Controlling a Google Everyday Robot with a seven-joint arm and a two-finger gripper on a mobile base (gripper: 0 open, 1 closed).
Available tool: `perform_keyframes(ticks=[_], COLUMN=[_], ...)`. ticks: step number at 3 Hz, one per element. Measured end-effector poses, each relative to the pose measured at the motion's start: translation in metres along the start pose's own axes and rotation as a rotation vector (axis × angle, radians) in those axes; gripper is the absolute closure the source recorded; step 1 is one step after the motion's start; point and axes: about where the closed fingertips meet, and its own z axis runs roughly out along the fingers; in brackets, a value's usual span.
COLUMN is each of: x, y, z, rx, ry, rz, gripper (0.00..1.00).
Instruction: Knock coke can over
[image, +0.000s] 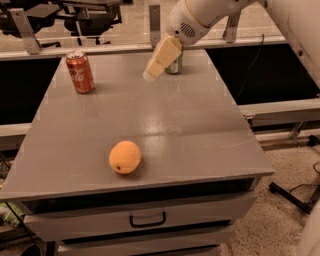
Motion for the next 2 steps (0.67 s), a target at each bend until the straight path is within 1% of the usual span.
perform_keyframes(ticks=[1, 2], x=[-0.026, -0.044], y=[-0.013, -0.02], z=[0.036, 0.058], rx=[-0.012, -0.017], ry=[-0.035, -0.049], rz=[0.057, 0.081], gripper=[0.0, 0.0])
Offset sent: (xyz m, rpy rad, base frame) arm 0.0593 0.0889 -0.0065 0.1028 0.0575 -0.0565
